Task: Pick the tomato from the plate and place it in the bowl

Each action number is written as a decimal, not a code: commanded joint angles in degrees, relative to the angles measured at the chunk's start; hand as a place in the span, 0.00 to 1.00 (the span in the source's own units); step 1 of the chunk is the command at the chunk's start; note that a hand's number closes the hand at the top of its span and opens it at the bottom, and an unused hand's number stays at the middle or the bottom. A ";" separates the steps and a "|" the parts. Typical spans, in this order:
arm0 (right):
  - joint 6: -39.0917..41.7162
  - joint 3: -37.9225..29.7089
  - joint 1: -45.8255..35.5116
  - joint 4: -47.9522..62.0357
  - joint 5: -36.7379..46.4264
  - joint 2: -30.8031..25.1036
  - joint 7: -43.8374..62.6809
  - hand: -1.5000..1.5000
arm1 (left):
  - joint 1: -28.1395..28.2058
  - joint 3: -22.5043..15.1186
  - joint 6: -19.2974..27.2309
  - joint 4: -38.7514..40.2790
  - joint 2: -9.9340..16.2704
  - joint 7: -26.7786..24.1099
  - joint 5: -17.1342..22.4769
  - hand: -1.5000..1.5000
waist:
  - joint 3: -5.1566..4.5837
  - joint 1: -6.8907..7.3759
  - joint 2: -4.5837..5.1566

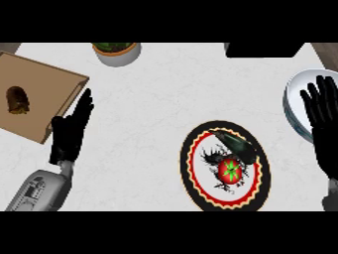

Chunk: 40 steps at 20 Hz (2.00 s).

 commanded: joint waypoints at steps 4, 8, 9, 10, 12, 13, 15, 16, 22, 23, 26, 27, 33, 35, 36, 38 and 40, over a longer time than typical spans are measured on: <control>13.88 2.24 -6.75 -4.53 2.50 -8.43 -5.42 1.00 | 0.33 3.21 0.27 -5.16 4.83 -1.64 -1.58 0.50 | 0.14 2.13 0.34; 12.90 3.39 -1.40 -0.21 25.53 -27.65 0.01 0.00 | 0.67 4.99 0.66 -4.31 5.72 -1.31 -0.82 0.50 | -1.33 -0.55 0.22; 8.98 3.54 2.86 1.01 25.84 -24.95 3.02 0.00 | 1.22 7.12 -0.26 -5.63 7.83 -0.22 0.69 0.50 | -0.36 -0.54 -0.02; 3.25 4.79 7.14 -1.54 26.58 -19.46 3.93 0.00 | 3.36 7.13 0.45 -5.90 7.77 -1.41 0.07 0.50 | -0.11 -1.28 -0.16; -0.24 6.68 16.03 -7.06 30.76 -16.50 -3.85 0.00 | 4.21 9.26 -2.04 -5.72 9.00 -2.21 2.24 0.50 | 0.06 -1.86 0.11; -0.30 6.30 19.45 -9.62 31.85 -17.25 -6.85 0.00 | 4.24 8.72 -1.20 -9.72 9.00 0.71 1.97 0.50 | 0.12 -1.41 0.06; -2.31 9.49 24.35 -14.69 37.20 -17.36 -6.86 0.00 | 6.15 10.15 -3.07 -10.89 9.96 -0.30 3.49 0.50 | 0.07 -1.09 0.12; -5.16 13.26 27.69 -13.99 41.40 -14.73 -10.08 0.00 | 3.63 10.56 -2.04 -7.73 9.91 -0.46 2.22 0.50 | 0.09 -1.72 0.27; 2.03 3.21 30.71 -19.83 36.91 -17.19 -4.23 0.00 | 3.48 10.31 -3.63 -11.36 7.41 3.56 0.06 0.50 | 0.09 -0.28 0.62; 2.40 6.28 22.99 -18.14 40.44 -14.12 2.35 0.00 | 4.77 11.79 -4.28 -11.57 7.68 1.31 0.26 0.50 | 0.07 0.25 0.69; 7.53 4.39 20.86 -25.75 39.54 -17.47 10.97 0.00 | 6.62 11.81 -5.65 -11.49 6.80 -0.18 0.87 0.50 | 0.04 0.28 0.68; 10.19 0.67 16.89 -25.51 36.58 -20.11 13.82 0.00 | 5.26 10.74 -4.49 -13.02 7.15 2.67 -0.41 0.50 | 0.05 0.47 0.70; 21.42 6.02 3.77 -23.84 36.92 -23.78 27.31 0.00 | 4.73 10.06 -4.49 -11.87 5.26 2.37 -1.37 0.50 | -0.03 1.39 0.93; 25.48 8.24 0.48 -20.97 37.04 -25.37 29.85 0.00 | 4.96 10.93 -5.41 -12.21 6.47 1.92 -1.16 0.50 | -0.05 2.13 1.07; 27.70 10.03 0.45 -22.40 36.46 -25.49 31.96 0.00 | 3.23 9.80 -3.64 -12.51 5.46 3.62 -2.75 0.50 | -0.02 1.49 0.96; 30.58 11.92 -5.47 -19.39 35.84 -23.77 36.64 0.00 | 2.71 12.31 -6.80 -9.74 6.43 1.87 -0.05 0.50 | -0.04 1.63 1.05; 33.35 15.44 -7.11 -16.58 36.37 -22.26 37.99 0.00 | 4.33 10.73 -5.44 -12.38 5.72 2.58 -2.03 0.50 | 0.02 1.84 0.93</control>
